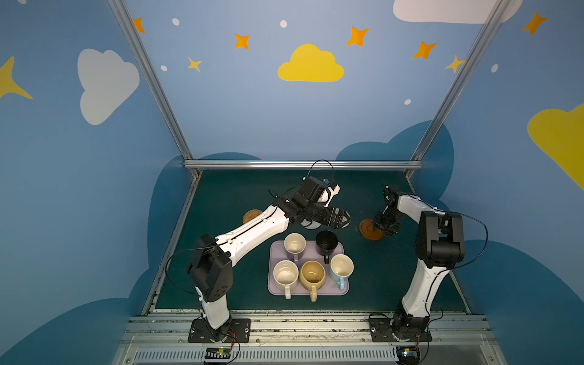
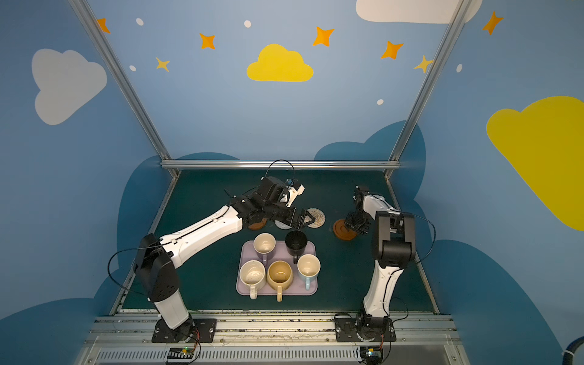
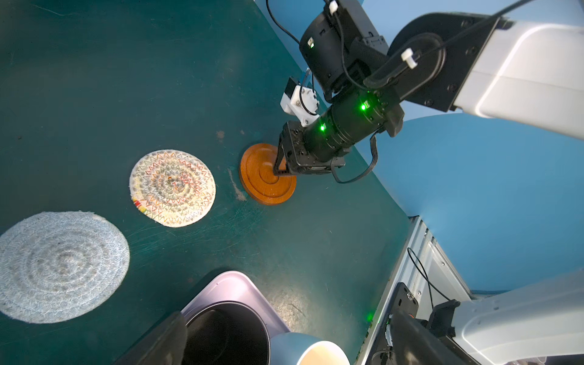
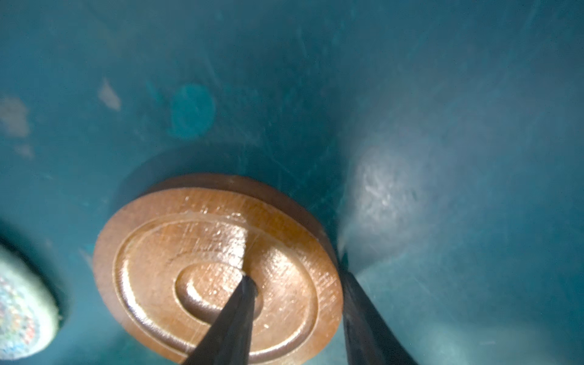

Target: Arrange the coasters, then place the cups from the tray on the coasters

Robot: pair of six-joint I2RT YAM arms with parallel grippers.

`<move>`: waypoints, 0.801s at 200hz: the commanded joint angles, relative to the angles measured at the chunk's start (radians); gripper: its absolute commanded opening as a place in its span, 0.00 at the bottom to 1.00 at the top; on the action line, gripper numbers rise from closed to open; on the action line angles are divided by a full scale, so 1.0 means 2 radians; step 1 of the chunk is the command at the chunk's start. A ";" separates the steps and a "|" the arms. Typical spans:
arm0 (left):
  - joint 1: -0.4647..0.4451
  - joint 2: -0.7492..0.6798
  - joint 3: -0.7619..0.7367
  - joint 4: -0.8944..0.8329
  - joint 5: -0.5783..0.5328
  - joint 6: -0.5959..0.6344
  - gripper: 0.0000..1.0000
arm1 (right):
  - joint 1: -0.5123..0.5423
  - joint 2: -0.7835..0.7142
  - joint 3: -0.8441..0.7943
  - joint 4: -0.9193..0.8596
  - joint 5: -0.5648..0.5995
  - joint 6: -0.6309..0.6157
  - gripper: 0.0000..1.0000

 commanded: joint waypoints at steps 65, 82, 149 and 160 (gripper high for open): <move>0.004 -0.016 -0.006 0.008 0.001 -0.004 1.00 | 0.011 0.054 0.057 -0.020 0.004 0.011 0.47; 0.005 -0.017 -0.006 0.006 0.001 -0.004 1.00 | 0.014 0.061 0.068 -0.024 0.005 0.013 0.47; 0.007 -0.018 -0.012 0.011 0.001 -0.006 1.00 | 0.026 0.079 0.099 -0.028 -0.002 0.021 0.47; 0.007 -0.019 -0.013 0.011 0.003 -0.006 1.00 | 0.027 0.084 0.111 -0.035 -0.007 0.018 0.47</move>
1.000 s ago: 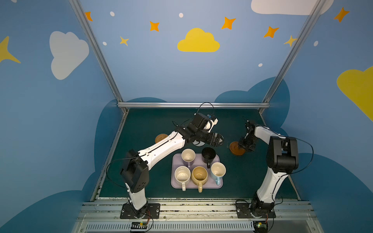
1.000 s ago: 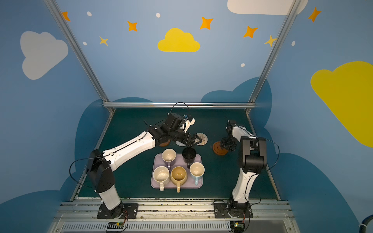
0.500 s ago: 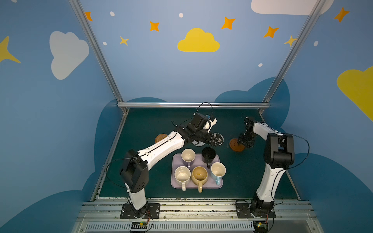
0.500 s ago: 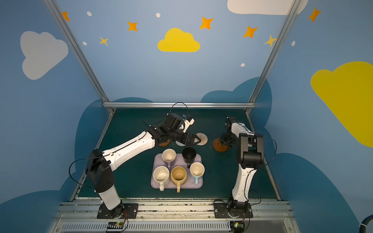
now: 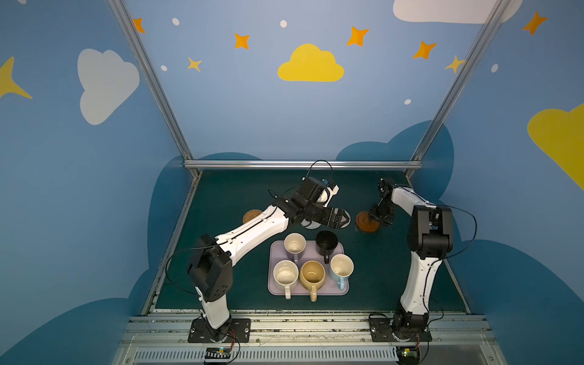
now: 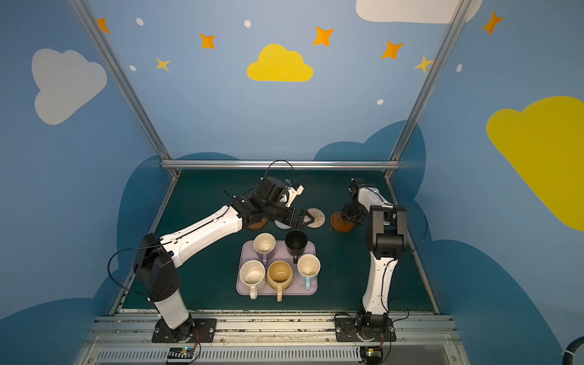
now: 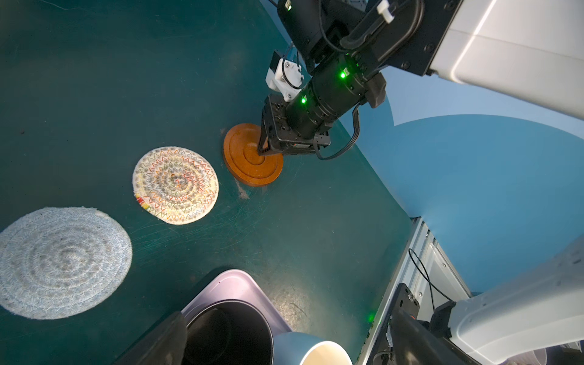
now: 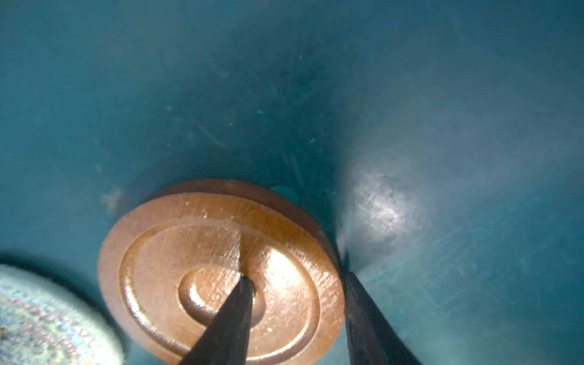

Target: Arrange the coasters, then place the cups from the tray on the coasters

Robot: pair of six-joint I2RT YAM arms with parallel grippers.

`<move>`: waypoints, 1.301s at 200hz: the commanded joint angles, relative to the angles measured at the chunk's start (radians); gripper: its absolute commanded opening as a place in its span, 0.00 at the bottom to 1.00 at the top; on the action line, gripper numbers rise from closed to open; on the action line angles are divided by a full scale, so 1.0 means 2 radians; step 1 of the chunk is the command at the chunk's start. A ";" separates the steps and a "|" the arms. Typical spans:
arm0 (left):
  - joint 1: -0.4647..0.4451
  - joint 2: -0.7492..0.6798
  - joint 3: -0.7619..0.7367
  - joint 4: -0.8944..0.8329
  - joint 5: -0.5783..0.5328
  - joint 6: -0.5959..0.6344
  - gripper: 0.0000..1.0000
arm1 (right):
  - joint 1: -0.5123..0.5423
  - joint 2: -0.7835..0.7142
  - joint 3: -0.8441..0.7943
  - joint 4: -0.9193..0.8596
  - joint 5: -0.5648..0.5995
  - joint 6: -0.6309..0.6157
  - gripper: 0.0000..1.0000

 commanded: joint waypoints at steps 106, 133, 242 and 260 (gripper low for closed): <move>0.007 -0.025 -0.014 0.010 0.001 -0.003 1.00 | 0.014 -0.005 0.010 -0.014 0.004 -0.001 0.59; 0.007 -0.028 -0.014 0.011 -0.001 -0.003 1.00 | 0.015 -0.021 0.014 -0.017 0.007 -0.004 0.64; 0.021 -0.089 -0.044 -0.028 -0.056 -0.016 1.00 | 0.032 -0.204 -0.061 -0.003 0.016 -0.025 0.90; 0.024 -0.112 -0.054 -0.048 -0.080 -0.030 1.00 | 0.040 -0.256 -0.076 0.002 0.024 -0.041 0.90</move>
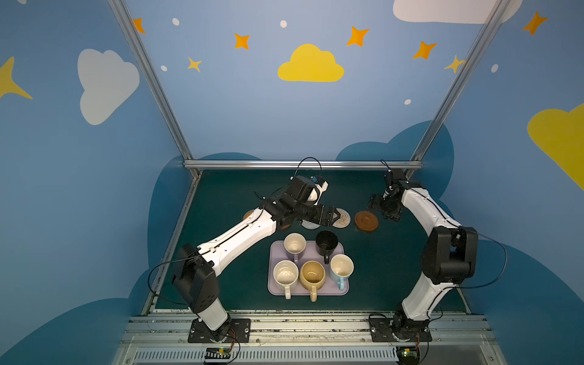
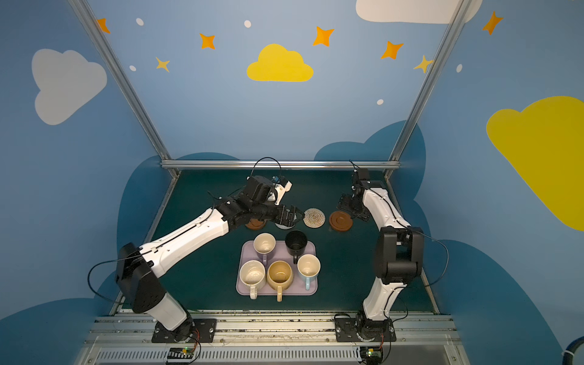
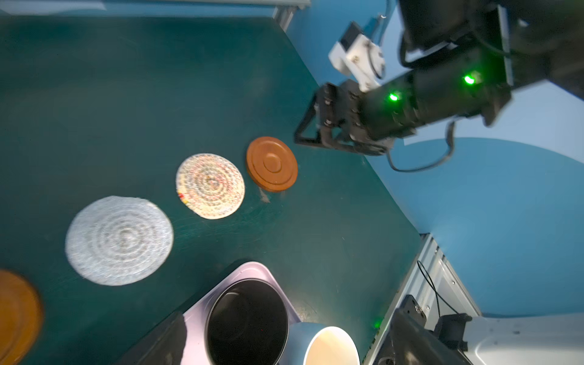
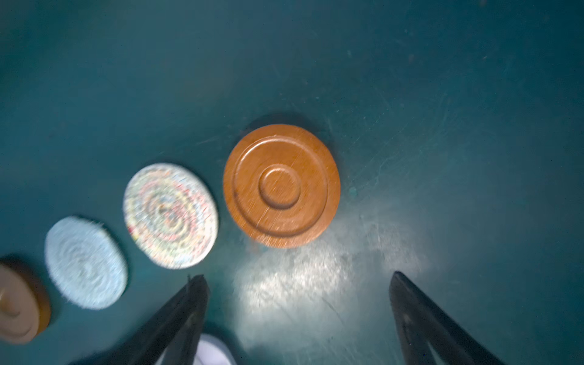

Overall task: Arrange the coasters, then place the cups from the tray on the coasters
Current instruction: 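Raise the right gripper from the coaster while the left gripper moves over the tray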

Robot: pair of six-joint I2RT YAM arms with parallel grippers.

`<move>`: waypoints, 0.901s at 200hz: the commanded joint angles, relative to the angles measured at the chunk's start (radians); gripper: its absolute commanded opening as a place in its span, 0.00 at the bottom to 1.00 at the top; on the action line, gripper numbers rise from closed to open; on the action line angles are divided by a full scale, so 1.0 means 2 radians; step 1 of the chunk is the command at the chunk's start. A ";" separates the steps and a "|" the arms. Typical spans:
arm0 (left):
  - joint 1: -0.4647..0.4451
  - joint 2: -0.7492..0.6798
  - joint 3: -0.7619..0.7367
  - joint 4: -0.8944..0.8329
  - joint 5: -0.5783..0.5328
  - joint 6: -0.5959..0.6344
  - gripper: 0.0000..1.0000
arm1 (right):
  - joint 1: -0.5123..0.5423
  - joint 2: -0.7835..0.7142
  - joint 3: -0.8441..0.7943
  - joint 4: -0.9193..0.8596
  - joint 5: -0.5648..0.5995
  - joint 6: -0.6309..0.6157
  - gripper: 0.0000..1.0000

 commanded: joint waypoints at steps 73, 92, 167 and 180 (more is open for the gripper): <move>0.013 -0.119 -0.063 -0.092 -0.025 -0.002 1.00 | 0.049 -0.219 -0.050 0.027 -0.147 -0.031 0.90; 0.013 -0.134 -0.070 -0.124 -0.037 0.002 1.00 | 0.087 -0.232 -0.045 0.015 -0.143 -0.036 0.90; 0.013 -0.191 -0.143 -0.150 -0.033 -0.031 1.00 | 0.229 -0.263 -0.069 0.052 -0.163 -0.062 0.90; 0.012 -0.190 -0.160 -0.158 -0.044 -0.040 0.96 | 0.240 -0.267 -0.077 0.061 -0.161 -0.059 0.90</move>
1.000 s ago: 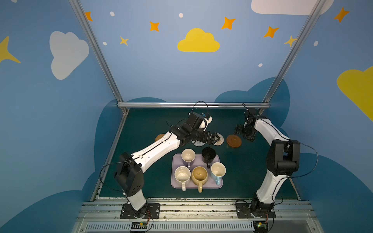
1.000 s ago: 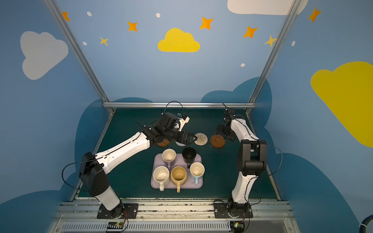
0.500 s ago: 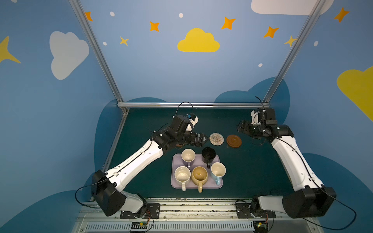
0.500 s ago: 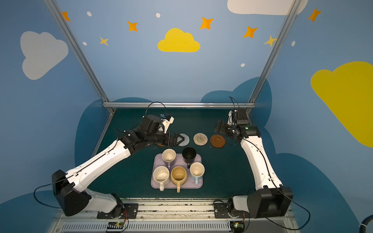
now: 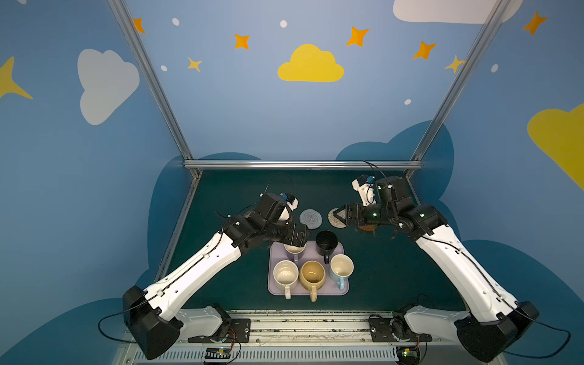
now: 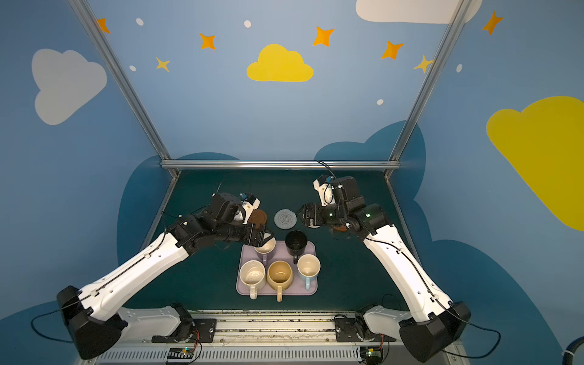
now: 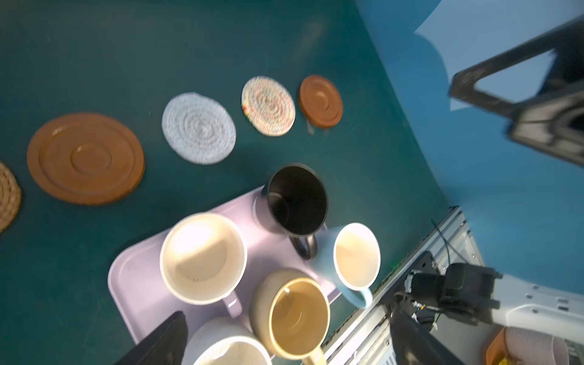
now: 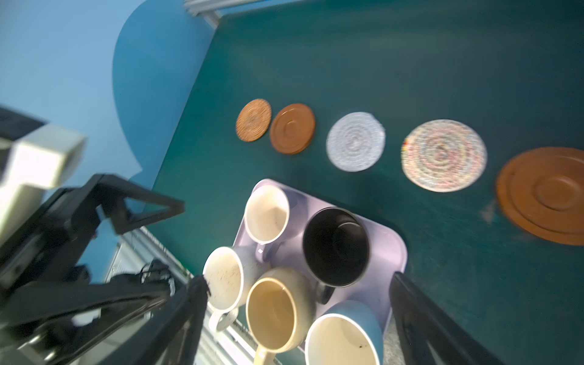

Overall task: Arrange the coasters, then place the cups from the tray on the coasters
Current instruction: 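Raise the right gripper from the coaster while the left gripper moves over the tray, then lower the left gripper onto the white mug at the tray's far corner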

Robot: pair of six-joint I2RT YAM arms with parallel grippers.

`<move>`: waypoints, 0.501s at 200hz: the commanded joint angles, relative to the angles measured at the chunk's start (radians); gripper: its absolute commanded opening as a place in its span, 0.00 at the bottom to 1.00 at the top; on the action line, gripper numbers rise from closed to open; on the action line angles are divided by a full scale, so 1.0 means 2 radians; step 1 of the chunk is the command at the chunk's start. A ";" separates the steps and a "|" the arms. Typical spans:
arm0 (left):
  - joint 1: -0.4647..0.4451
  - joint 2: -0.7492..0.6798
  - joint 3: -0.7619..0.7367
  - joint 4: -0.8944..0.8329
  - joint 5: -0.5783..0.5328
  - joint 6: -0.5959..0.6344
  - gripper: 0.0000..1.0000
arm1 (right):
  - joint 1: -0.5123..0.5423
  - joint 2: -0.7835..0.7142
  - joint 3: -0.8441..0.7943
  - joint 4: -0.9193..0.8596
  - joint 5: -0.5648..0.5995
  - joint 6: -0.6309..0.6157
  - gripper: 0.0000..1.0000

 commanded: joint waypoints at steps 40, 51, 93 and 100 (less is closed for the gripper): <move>-0.019 0.022 -0.038 -0.039 -0.075 -0.026 0.90 | 0.039 -0.019 -0.056 0.062 -0.019 0.010 0.91; -0.021 0.031 -0.038 -0.032 -0.075 -0.029 0.88 | 0.046 -0.019 -0.073 0.078 -0.033 0.010 0.95; -0.028 0.071 -0.034 -0.039 -0.068 -0.045 0.72 | 0.072 -0.035 -0.121 0.109 -0.023 0.009 0.96; -0.030 0.081 -0.032 -0.045 -0.063 -0.047 0.69 | 0.072 -0.037 -0.127 0.110 -0.013 0.010 0.96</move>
